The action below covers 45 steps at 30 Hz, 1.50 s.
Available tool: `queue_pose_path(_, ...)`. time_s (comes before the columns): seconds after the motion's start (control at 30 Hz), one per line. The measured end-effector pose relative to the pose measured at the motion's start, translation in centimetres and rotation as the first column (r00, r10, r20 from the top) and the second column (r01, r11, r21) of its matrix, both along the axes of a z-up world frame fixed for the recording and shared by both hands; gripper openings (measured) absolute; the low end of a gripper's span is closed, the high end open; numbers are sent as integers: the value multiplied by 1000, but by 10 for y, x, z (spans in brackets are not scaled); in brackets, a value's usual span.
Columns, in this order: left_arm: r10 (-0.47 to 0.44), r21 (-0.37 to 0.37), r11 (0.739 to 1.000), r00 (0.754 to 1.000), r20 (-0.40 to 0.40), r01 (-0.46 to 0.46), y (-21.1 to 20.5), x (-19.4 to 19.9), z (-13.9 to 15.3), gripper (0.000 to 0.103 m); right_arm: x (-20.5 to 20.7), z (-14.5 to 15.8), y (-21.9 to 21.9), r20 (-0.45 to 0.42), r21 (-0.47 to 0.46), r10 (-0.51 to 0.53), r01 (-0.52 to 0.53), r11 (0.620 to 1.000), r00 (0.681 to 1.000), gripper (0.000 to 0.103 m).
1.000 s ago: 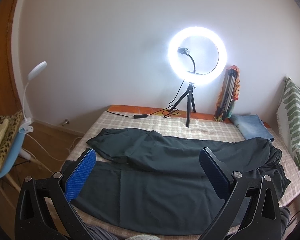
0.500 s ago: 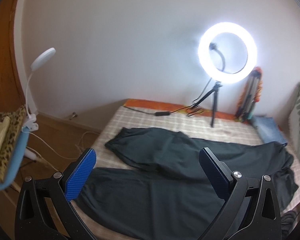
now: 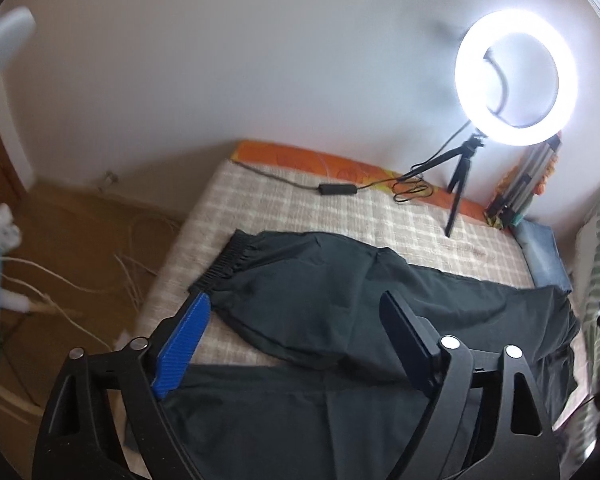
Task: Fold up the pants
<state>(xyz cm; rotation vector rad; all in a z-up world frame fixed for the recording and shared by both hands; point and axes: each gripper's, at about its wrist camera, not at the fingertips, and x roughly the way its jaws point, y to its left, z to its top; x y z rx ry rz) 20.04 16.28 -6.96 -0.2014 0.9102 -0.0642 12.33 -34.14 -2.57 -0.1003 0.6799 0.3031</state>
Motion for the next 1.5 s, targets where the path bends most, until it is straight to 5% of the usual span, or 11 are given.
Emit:
queue_pose_path(0.33,45,-21,999,986,-161,-49,22,90,-65,82,105,-44,32,-167,1,116,-117,993,979,93)
queue_pose_path(0.67,73,27,997,971,-228,-69,28,143,-118,78,180,-116,66,-334,6,220,-231,973,916,89)
queue_pose_path(1.17,92,117,991,966,-242,-65,36,175,-151,79,202,-168,101,-408,-103,299,-368,924,863,97)
queue_pose_path(1.27,58,146,989,973,-222,-25,27,175,-148,60,199,-170,106,-402,-137,297,-377,916,866,97)
queue_pose_path(1.3,37,153,988,975,-218,-4,23,175,-146,48,198,-170,107,-400,-139,296,-377,916,867,95)
queue_pose_path(1.4,4,175,984,977,-214,35,13,175,-142,31,195,-168,110,-400,-133,302,-381,915,866,83)
queue_pose_path(1.47,-5,208,977,978,-206,49,5,174,-142,28,190,-165,113,-396,-130,317,-394,910,862,63)
queue_pose_path(1.5,-10,212,976,979,-202,53,3,173,-142,26,187,-163,117,-396,-125,329,-405,906,857,44)
